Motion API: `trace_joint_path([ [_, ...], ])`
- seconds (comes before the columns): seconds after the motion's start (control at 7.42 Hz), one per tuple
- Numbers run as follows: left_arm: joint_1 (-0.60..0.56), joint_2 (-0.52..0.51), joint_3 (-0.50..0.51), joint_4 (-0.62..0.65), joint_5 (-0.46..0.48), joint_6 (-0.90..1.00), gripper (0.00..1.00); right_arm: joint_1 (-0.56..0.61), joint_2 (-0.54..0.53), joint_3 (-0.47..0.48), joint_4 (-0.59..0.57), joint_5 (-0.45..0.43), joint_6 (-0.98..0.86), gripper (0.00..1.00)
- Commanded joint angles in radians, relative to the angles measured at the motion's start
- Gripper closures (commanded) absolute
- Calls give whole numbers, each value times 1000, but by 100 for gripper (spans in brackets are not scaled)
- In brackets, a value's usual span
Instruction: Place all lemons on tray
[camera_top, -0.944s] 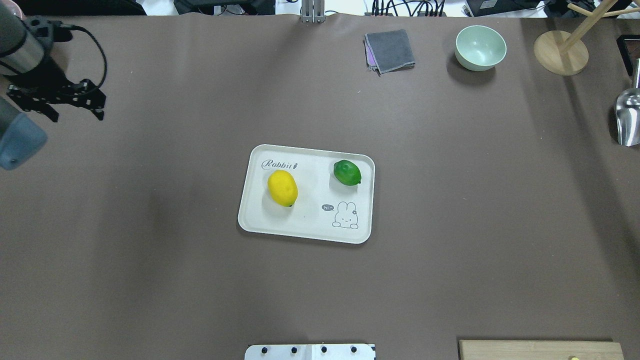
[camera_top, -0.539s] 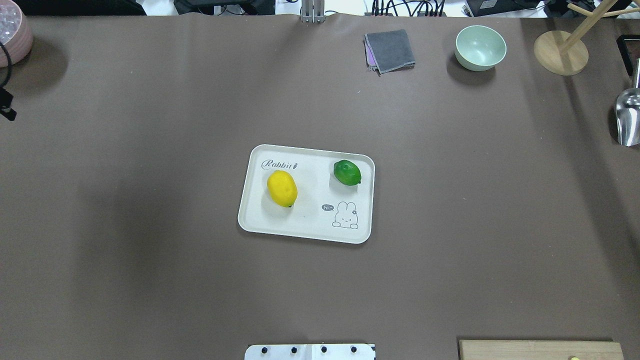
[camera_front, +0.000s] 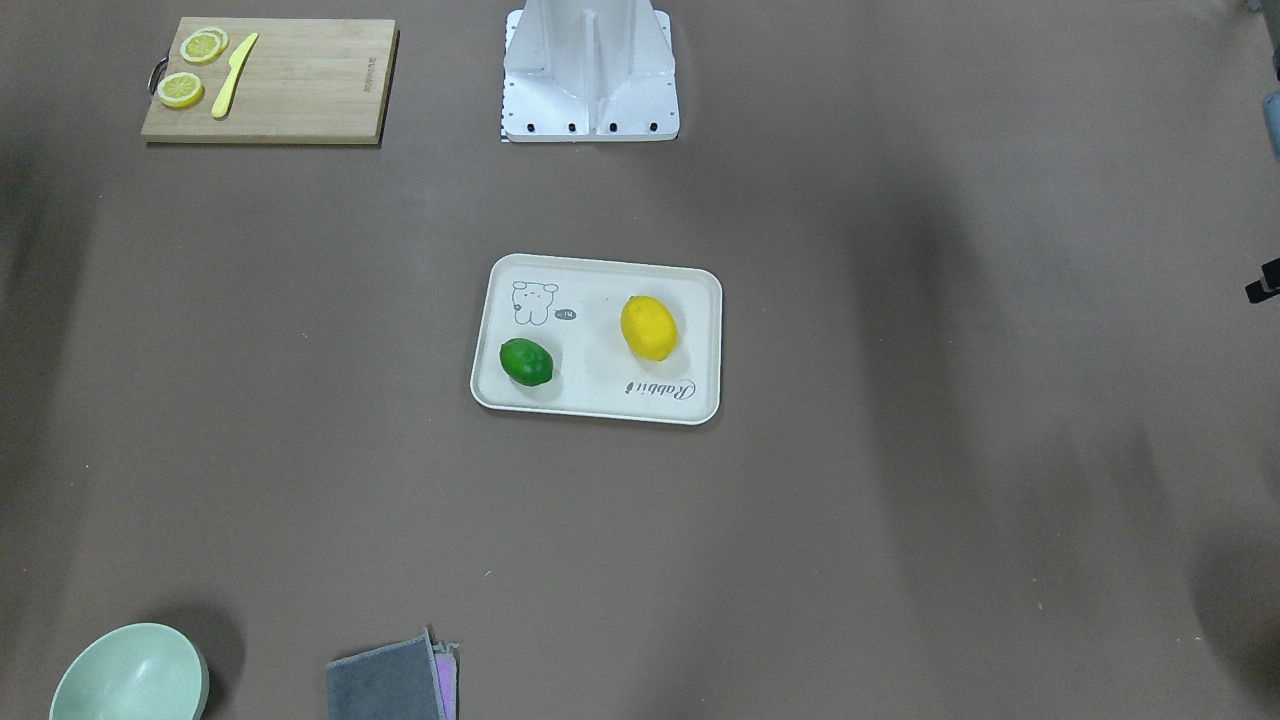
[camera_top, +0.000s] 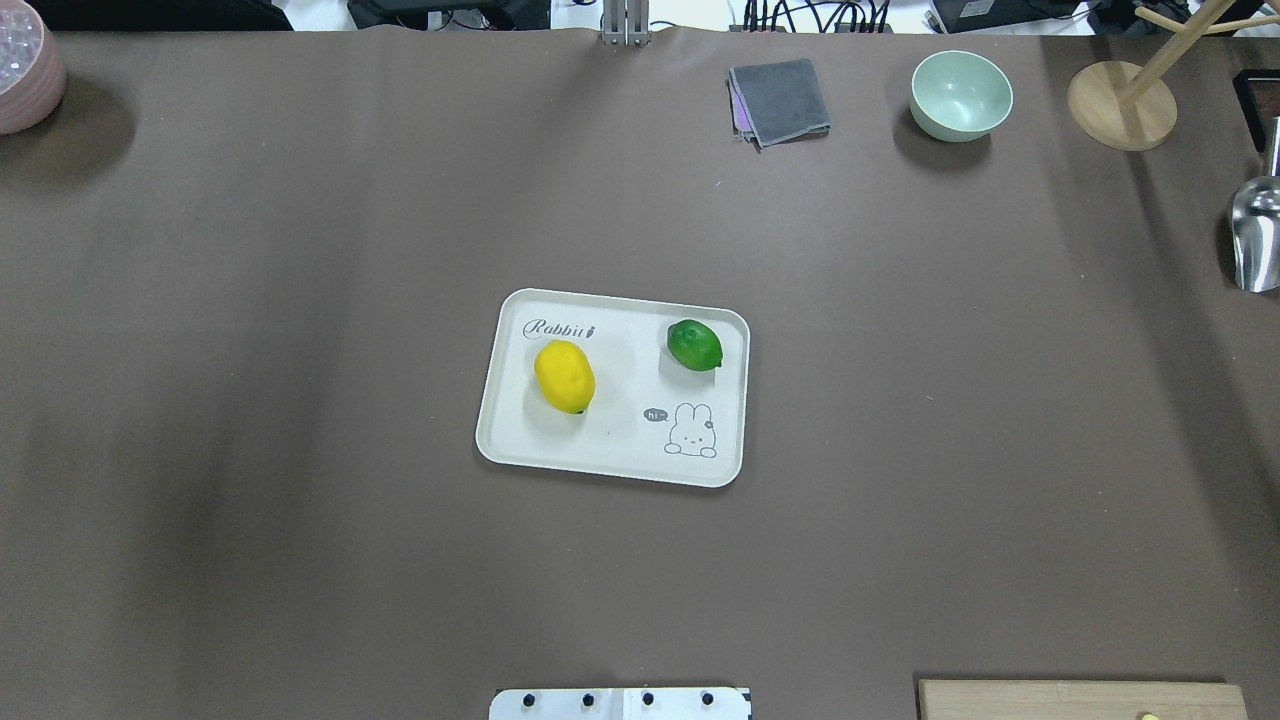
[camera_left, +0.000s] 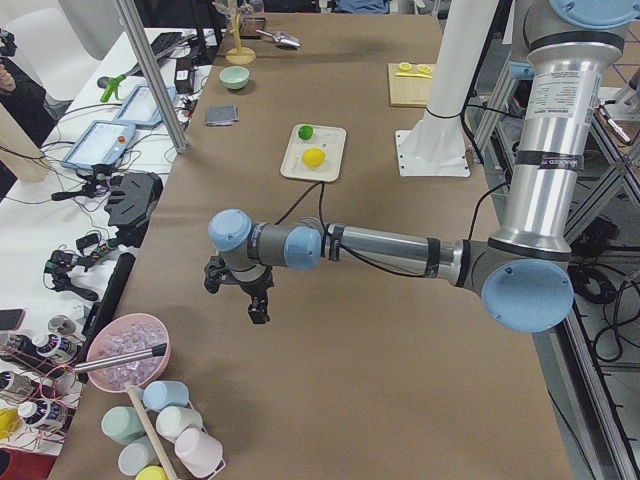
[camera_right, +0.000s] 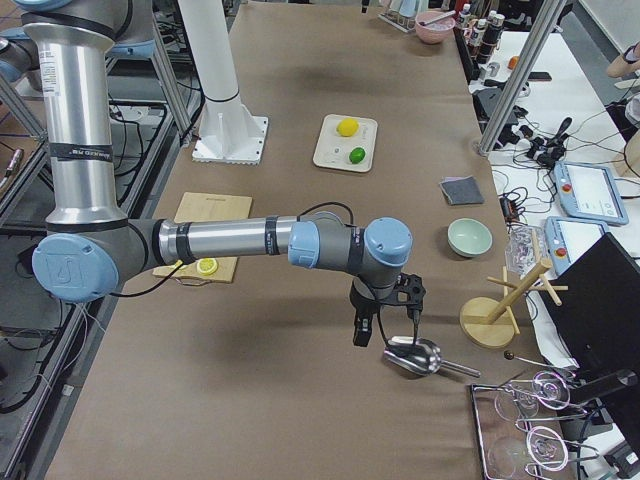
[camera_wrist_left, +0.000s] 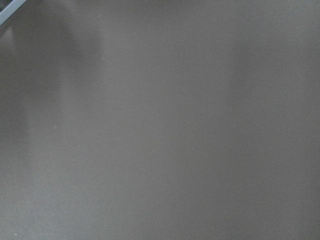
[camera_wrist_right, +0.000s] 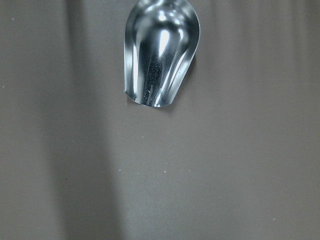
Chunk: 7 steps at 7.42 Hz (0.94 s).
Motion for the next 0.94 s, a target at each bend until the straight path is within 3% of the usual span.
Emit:
trace_joint_path([
  [0.0,-76,113,-64,10,-31,130,2,1,2,-4,2,1,3,0],
  [0.27,-77,160,-155,121,-32,130,2,-1,2,-17,2,4,1,0],
  [0.81,-71,170,-155,118,-26,137,2,-1,-6,-36,32,6,1,0],
])
